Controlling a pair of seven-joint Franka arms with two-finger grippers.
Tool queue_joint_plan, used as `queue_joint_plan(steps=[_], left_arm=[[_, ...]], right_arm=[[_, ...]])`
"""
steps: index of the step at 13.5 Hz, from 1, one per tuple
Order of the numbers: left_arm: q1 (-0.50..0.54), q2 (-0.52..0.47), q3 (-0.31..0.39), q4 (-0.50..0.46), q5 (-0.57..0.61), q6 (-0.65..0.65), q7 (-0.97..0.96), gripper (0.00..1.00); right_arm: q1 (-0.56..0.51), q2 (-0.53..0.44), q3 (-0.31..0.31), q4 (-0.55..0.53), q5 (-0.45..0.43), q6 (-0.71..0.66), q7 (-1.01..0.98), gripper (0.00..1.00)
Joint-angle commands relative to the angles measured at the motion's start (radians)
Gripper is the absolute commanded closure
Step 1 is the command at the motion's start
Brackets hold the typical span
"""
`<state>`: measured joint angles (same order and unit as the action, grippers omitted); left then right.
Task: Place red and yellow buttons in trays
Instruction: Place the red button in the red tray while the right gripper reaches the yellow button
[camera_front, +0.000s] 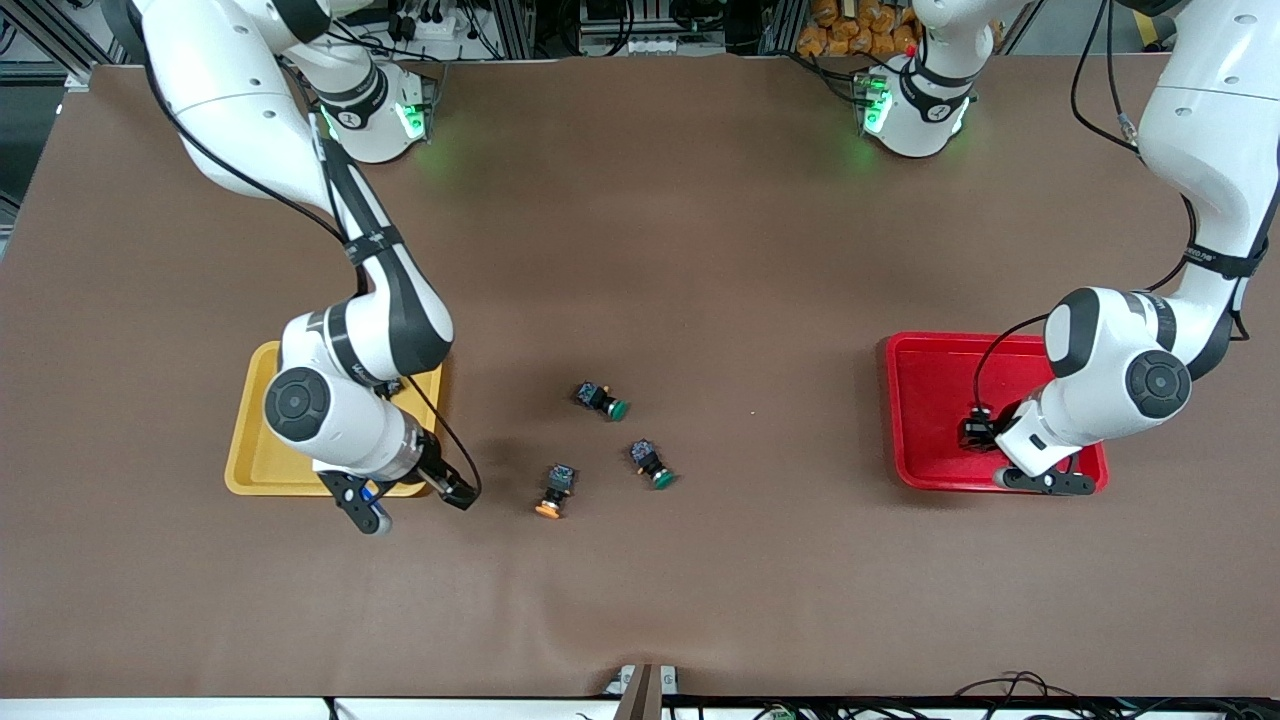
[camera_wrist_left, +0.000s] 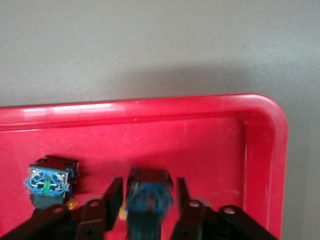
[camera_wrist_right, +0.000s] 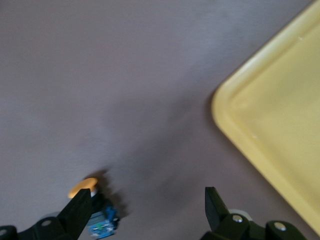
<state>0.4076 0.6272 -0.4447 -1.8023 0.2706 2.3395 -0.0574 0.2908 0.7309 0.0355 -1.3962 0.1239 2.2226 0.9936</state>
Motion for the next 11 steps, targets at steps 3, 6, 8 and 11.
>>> queue_joint_plan(steps=[3,6,8,11], left_arm=[[0.005,-0.037,-0.005,-0.026,0.019,0.0,0.002,0.0],[0.003,-0.087,-0.011,-0.008,0.019,-0.005,-0.004,0.0],[0.011,-0.159,-0.009,0.018,0.013,-0.063,0.008,0.0],[0.026,-0.25,-0.009,0.064,0.002,-0.156,0.018,0.0]], right_arm=[[0.082,0.168,-0.008,0.226,-0.006,0.022,-0.007,0.0],[0.117,0.225,-0.009,0.252,-0.026,0.119,-0.009,0.0],[0.148,0.271,-0.009,0.266,-0.088,0.15,-0.007,0.0],[0.178,0.317,-0.012,0.267,-0.121,0.183,-0.004,0.0]])
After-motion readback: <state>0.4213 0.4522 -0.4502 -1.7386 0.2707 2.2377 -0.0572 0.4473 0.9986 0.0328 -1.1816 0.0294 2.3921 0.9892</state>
